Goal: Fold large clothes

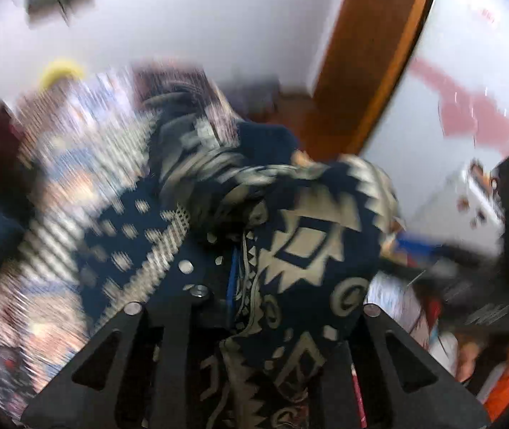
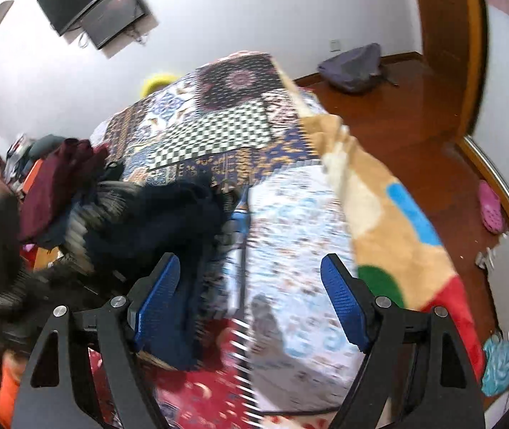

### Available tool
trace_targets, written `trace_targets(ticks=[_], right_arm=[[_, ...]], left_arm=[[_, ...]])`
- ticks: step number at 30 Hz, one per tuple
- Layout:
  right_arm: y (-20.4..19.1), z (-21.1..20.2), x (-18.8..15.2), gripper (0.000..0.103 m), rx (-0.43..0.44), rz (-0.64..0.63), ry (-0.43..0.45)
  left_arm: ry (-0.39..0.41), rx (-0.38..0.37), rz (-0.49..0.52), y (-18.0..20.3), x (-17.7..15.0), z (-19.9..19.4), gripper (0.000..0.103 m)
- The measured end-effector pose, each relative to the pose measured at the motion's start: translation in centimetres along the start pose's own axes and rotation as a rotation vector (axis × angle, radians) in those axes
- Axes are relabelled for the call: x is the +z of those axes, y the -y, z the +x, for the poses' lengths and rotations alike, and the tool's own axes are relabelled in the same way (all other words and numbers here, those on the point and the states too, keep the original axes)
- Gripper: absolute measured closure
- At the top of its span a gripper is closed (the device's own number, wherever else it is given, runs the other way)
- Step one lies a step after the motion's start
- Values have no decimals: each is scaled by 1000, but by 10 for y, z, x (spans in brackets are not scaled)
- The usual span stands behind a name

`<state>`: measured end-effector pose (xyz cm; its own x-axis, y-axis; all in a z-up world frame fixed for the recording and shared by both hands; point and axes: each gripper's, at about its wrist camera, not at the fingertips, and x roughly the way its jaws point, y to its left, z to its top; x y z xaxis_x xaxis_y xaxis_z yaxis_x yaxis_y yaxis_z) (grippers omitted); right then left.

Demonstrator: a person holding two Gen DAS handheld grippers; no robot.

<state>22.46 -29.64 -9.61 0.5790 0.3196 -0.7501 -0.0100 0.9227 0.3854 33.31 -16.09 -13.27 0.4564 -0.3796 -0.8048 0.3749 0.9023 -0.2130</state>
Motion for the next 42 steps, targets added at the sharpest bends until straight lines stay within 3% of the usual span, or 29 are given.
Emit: trace_targets(ticks=[2,4,7,8,13,17,21,23,27,32,39,42], right_arm=[[1,-2,-1,24,-11,-9,-2],[-6,-4,-1,24,-13,-34,-4],[-18,-5,5,24,8,-71,4],[-18,-4,8,24,17,-79,9],[-49,-5,17,23,90,-164,41],[-76,20,19,23,119,-224,3],[-86,48,8,23,140,-246,-79],[-80,66,-1,23,107,-234,-128],[-61,85,-16,23,58,-212,-191],[-41,80,-30,23,38,-200,-183],[-50,55,-19,23,37,-175,-153],[-64,47,-11,23,79,-199,-122]], left_arm=[[-67,8,14,2,-13,22,85],[-55,52,75,9,-24,24,77],[-54,21,150,17,-28,9,43],[-53,14,165,22,-33,4,37],[-20,40,216,25,-55,-34,30],[36,111,201,8,-69,-46,10],[40,259,264,-1,-85,-33,8],[39,316,296,-2,-92,-31,8],[28,351,284,-15,-105,-30,7],[4,319,189,-43,-119,-39,7],[-54,127,-79,-88,-130,-40,6],[-53,123,-83,-86,-131,-41,6]])
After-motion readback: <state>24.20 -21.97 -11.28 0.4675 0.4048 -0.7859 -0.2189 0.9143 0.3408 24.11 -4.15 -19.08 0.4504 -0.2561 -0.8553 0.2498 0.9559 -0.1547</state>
